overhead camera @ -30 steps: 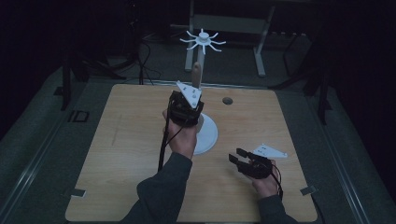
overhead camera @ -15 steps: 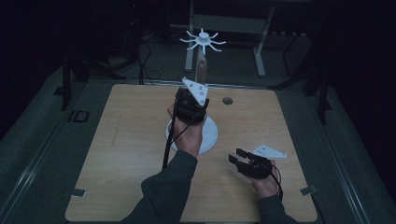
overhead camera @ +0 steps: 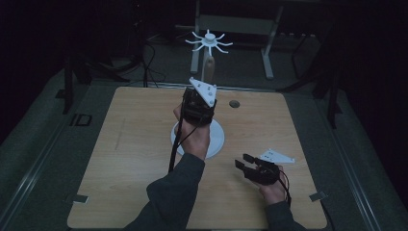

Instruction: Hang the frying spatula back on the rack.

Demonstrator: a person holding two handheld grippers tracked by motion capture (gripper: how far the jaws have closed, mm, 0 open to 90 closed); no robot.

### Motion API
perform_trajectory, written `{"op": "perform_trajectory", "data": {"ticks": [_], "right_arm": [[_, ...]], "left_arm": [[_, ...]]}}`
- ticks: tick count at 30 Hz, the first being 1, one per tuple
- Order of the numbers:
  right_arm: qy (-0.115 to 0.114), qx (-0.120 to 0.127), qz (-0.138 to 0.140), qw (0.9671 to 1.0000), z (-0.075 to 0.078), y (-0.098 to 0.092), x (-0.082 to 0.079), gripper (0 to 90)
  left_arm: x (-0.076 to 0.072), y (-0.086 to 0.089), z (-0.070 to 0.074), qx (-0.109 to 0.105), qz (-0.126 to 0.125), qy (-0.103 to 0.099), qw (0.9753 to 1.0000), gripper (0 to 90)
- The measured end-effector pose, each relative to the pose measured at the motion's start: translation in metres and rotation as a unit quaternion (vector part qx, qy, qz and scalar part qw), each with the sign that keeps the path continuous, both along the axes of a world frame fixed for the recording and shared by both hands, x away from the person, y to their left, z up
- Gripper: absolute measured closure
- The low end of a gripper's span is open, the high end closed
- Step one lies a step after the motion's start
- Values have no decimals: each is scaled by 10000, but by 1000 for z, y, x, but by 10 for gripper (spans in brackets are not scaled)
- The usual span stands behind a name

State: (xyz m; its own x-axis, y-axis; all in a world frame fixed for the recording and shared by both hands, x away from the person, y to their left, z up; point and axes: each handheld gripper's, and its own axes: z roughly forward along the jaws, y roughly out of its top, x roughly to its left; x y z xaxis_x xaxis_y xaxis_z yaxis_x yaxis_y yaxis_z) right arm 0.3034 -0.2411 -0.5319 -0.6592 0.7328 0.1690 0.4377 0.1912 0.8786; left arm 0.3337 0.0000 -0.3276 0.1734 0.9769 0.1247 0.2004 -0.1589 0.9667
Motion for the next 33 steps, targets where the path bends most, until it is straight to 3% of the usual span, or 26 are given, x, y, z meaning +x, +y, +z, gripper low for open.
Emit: {"op": "perform_trajectory", "data": {"ticks": [13,22,27,33], "right_arm": [[-6,19,-21,10000,0,-1,0,508],[-1,36,-32,10000,0,-2,0,507],[2,39,-38,10000,0,-2,0,506],[1,20,-51,10000,0,-3,0,501]], "left_arm": [[11,-1,6,54,183,108,9998,750],[20,-1,5,74,175,239,9995,749],[20,1,0,5,-27,222,9998,731],[16,4,-3,-4,-271,214,9994,581]]}}
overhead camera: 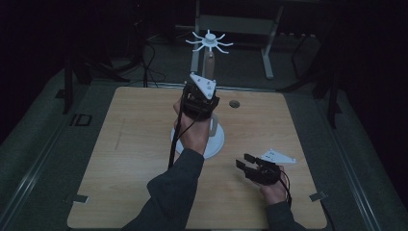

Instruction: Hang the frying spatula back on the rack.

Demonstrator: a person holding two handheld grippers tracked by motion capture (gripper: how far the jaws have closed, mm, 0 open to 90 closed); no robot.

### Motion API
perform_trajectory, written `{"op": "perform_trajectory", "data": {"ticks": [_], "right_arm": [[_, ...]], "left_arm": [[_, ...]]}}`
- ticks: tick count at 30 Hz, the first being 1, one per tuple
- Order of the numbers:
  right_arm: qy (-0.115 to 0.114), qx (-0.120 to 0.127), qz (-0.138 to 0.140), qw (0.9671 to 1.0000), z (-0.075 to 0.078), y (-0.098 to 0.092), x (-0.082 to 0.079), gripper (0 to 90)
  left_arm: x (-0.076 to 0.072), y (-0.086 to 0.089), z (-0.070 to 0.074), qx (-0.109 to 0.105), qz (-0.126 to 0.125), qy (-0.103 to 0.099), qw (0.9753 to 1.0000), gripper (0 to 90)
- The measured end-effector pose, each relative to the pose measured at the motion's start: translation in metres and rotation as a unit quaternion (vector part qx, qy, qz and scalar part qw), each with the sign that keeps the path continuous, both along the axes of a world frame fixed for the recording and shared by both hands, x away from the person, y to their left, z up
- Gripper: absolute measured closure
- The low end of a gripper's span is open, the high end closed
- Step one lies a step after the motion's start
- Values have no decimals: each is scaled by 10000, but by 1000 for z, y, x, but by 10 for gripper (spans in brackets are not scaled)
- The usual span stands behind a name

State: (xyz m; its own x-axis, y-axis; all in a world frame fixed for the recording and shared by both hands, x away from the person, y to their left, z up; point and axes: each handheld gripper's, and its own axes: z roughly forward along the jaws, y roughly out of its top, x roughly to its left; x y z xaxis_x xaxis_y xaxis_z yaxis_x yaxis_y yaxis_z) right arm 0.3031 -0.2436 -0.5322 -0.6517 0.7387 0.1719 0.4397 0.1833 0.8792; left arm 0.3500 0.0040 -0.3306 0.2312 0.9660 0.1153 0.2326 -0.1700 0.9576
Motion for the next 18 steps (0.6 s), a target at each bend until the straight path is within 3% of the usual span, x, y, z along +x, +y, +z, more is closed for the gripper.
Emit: {"op": "perform_trajectory", "data": {"ticks": [7,11,14,18], "right_arm": [[8,-14,-17,10000,0,0,0,497],[10,-33,-42,10000,-1,-1,1,488],[1,-43,-83,10000,0,-3,1,482],[47,-106,-269,9996,0,-9,3,468]], "left_arm": [[-7,2,-7,-73,-58,-42,9999,434],[-14,4,-15,-117,-270,23,9996,405],[-18,8,-18,-262,-514,99,9983,397],[-25,20,-26,-231,-733,228,9968,396]]}}
